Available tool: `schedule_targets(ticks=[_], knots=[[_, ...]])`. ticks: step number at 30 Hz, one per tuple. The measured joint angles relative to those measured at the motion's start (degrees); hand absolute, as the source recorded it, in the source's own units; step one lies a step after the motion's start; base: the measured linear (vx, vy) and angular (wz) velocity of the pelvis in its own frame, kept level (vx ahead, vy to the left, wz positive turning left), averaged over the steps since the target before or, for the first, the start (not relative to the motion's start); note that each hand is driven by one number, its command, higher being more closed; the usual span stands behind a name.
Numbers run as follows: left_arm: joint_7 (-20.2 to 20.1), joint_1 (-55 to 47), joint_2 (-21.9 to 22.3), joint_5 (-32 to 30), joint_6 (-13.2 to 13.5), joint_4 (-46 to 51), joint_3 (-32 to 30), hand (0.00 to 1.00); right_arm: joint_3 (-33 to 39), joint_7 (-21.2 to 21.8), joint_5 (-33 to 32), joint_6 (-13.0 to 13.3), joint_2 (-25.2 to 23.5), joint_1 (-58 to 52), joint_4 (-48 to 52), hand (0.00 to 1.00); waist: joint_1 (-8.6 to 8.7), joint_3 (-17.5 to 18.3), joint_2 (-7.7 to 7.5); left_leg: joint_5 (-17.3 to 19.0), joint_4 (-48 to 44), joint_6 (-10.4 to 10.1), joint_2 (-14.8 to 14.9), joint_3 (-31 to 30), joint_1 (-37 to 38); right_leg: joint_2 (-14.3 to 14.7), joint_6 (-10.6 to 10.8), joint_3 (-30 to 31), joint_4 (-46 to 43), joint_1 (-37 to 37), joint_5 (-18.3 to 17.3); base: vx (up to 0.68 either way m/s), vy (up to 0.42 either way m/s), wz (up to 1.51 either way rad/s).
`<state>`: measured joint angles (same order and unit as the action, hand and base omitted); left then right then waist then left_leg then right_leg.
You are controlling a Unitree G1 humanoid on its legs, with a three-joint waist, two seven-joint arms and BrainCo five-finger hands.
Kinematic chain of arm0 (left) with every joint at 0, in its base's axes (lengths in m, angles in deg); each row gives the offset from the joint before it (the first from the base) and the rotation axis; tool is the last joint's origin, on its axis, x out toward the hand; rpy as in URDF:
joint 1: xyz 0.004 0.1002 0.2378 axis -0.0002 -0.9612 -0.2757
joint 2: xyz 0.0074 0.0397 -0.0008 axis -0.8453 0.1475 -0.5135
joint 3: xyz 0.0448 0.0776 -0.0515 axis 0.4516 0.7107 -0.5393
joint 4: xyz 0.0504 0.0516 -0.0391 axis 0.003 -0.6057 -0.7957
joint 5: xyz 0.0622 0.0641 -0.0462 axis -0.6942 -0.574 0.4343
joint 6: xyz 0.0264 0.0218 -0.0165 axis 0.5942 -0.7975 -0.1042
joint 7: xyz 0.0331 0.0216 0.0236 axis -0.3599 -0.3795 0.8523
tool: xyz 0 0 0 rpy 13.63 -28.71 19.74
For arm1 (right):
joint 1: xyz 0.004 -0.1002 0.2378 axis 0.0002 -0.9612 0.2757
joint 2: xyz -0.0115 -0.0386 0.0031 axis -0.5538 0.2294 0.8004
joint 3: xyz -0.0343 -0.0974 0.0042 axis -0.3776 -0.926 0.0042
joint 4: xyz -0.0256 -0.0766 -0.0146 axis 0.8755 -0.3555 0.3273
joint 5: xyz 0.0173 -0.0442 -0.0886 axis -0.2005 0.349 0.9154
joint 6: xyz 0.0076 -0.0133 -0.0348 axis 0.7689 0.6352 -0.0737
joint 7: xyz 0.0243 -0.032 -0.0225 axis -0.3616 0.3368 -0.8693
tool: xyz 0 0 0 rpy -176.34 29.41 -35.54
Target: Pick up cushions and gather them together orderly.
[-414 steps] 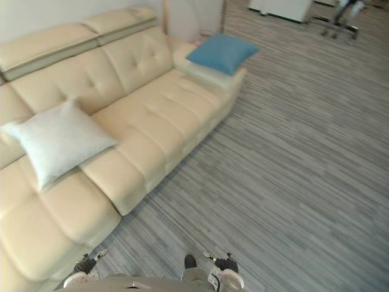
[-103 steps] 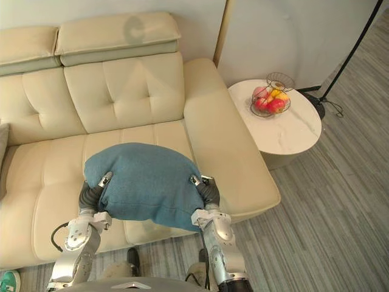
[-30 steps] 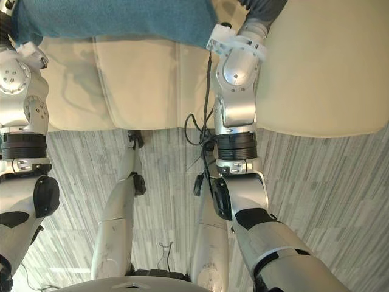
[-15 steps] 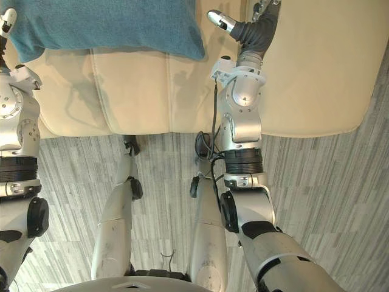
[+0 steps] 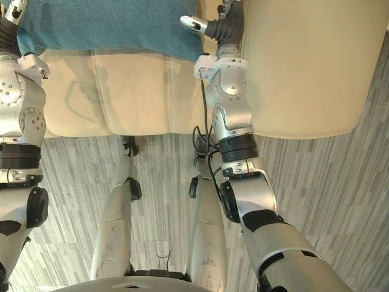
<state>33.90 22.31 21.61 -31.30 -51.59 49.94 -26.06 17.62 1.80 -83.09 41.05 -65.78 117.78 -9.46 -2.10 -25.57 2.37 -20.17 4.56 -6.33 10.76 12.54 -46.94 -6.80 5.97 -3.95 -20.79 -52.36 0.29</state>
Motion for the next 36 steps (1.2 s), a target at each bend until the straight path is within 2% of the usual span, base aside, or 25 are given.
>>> schedule_targets(ticks=[2, 3, 10, 19, 24, 27, 33, 36], knots=[[0.0, 0.7, 0.0, 0.0, -0.2, -1.2, -0.2, 0.00, -0.3, 0.2, 0.0, 0.0, -0.7, 0.8, -1.4, 0.00, 0.00, 0.0, 0.00, 0.0, 0.0, 0.0, 0.0, 0.0, -0.1, 0.0, 0.0, 0.0, 0.1, -0.1, 0.0, -0.01, -0.072, 0.00], [0.2, 1.2, 0.0, -0.1, -0.3, -2.0, -0.2, 1.00, -0.4, 0.3, 0.0, 0.0, -1.2, 1.5, -2.7, 1.00, -0.01, 0.0, 0.00, 0.0, 0.0, 0.0, -0.1, 0.0, -0.2, 0.0, 0.0, 0.0, 0.1, -0.2, 0.0, 0.00, -0.078, -0.01], [1.4, 5.1, 1.1, -0.8, -1.9, -7.2, -0.7, 1.00, -2.1, 0.6, 0.0, 0.0, -3.4, 4.9, -8.4, 1.00, -0.16, 0.0, 0.06, -0.1, 0.0, 0.0, -0.3, 0.0, -1.8, -0.3, 0.1, 0.0, 0.1, -1.8, -0.1, -0.01, -0.098, 0.01], [2.3, 5.9, 1.4, -0.8, -1.6, -7.2, -0.9, 1.00, -2.1, 0.0, -2.5, 2.8, -3.6, 5.1, -8.9, 1.00, -0.40, -0.1, 0.17, 0.2, 0.0, -0.4, -0.6, 0.0, -2.0, -0.7, 0.1, -0.1, -0.3, -2.2, -0.6, -0.01, -0.098, 0.02], [2.6, 7.1, 1.4, -1.0, -0.7, -7.0, 1.1, 1.00, -2.1, -0.2, -2.9, 3.6, -3.6, 5.1, -8.8, 1.00, -0.69, -0.1, 0.17, 0.1, 0.0, -0.4, -0.9, 0.1, -2.0, -1.0, 0.1, 0.0, -0.2, -2.1, -0.7, 0.00, -0.080, 0.02], [2.7, 7.2, 1.5, -1.9, -0.3, -6.8, 2.2, 1.00, -2.1, -0.8, -2.9, 3.7, -3.7, 5.1, -8.8, 1.00, -0.74, -0.1, 0.17, -1.0, 0.0, -1.9, -1.0, 0.1, -2.0, -1.1, 0.0, -0.1, 0.1, -1.8, -0.7, -0.02, -0.107, 0.06], [4.7, 6.4, 1.5, -2.4, -0.2, -1.5, 3.4, 1.00, -2.0, -2.7, -2.9, 3.8, -3.8, 4.0, -4.5, 1.00, -0.85, -0.1, 0.18, -1.1, 0.0, -2.0, -0.8, 0.1, -1.8, -0.9, 0.0, -0.1, 0.3, -1.6, -0.7, -0.03, -0.087, -0.02], [6.7, 5.2, 1.8, -2.6, -0.2, 2.7, 3.6, 1.00, -2.1, -4.8, -2.8, 3.9, -4.5, 1.4, 1.2, 1.00, -0.84, -0.1, 0.20, -1.0, 0.0, -2.0, -0.7, 0.1, -1.8, -0.8, 0.0, -0.1, 0.4, -1.6, -0.7, -0.03, -0.073, -0.01]])
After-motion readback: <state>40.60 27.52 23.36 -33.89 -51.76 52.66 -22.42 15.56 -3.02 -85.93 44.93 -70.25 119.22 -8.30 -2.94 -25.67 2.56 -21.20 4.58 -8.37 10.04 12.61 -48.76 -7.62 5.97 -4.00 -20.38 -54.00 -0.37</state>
